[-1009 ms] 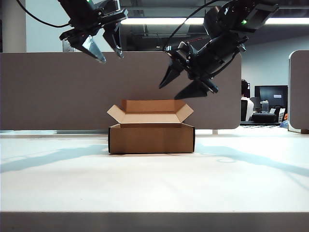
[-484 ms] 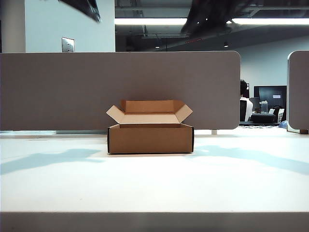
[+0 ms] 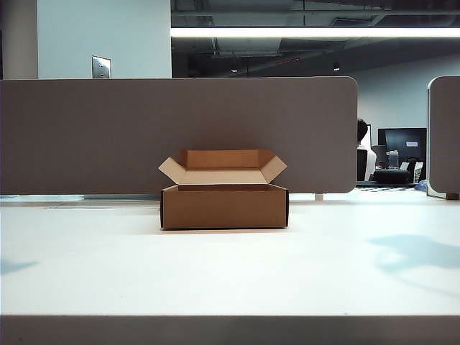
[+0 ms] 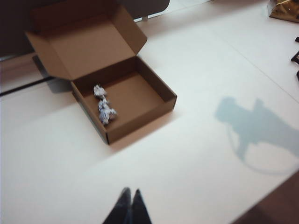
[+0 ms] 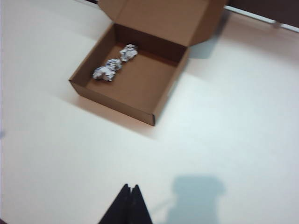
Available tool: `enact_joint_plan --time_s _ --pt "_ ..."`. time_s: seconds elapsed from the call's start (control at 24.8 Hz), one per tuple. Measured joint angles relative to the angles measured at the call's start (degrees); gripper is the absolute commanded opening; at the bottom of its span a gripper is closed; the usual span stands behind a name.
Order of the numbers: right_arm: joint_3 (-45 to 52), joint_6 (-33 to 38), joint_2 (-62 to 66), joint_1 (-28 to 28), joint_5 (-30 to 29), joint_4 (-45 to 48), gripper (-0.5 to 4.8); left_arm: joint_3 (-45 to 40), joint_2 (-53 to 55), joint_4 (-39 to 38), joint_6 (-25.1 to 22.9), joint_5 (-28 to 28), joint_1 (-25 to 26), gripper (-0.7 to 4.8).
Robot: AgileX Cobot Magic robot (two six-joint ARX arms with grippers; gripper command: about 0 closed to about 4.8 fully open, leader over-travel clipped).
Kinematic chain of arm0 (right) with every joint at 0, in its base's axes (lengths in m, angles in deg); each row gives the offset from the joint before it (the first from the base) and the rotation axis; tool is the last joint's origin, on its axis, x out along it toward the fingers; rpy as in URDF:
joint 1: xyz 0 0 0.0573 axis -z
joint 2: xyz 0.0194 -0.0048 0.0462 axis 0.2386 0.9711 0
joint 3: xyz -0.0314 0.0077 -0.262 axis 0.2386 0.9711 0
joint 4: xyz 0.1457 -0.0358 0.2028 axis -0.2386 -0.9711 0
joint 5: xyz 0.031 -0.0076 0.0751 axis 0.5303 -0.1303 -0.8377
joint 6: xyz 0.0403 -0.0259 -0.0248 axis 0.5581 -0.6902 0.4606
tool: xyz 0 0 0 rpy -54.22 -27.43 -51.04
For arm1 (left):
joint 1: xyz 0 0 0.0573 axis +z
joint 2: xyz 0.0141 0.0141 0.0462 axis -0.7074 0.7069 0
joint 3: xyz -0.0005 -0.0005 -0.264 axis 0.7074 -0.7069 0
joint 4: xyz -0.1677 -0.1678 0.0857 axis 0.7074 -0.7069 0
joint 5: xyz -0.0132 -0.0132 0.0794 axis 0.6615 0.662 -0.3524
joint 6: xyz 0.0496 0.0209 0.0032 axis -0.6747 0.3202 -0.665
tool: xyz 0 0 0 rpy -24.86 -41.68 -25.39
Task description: Pick up all the paper balls on the table and put them in the paper box.
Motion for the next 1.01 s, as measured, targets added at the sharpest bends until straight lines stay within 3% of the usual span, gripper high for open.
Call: enact_joint_plan --time_s 0.12,0.2,0.32,0.56,0.73,0.85,1.01 --pt "2.29 3.02 -6.05 -0.02 0.79 -0.52 0.31 -7.8 -7.63 0.17 2.12 0.07 -3.15 -0.05" --pt "7.39 6.84 -13.81 -0.07 0.76 -5.55 0.31 -17.57 -16.76 2.86 2.75 -3.32 -3.48 -0.05" --pt "12.52 7.37 -19.58 -0.04 0.83 -8.41 0.31 -24.94 -23.15 5.64 2.99 -5.9 -3.54 -0.05" --pt "22.8 7.74 -31.28 -0.07 3.32 -9.84 0.31 -34.58 -25.64 4.7 4.94 -13.86 -3.45 -0.05" --pt "28.92 7.67 -36.59 -0.07 8.02 -9.99 0.31 -40.83 -27.93 11.89 7.06 -16.65 -3.48 -0.05" --pt "35.91 7.65 -42.29 -0.07 8.35 -2.73 0.31 -47.3 -31.65 18.86 7.06 -16.85 -3.5 -0.05" --pt "50.51 7.63 -54.66 -0.04 8.98 17.9 0.61 -57.59 -39.28 29.0 5.05 -16.41 -3.5 -0.05"
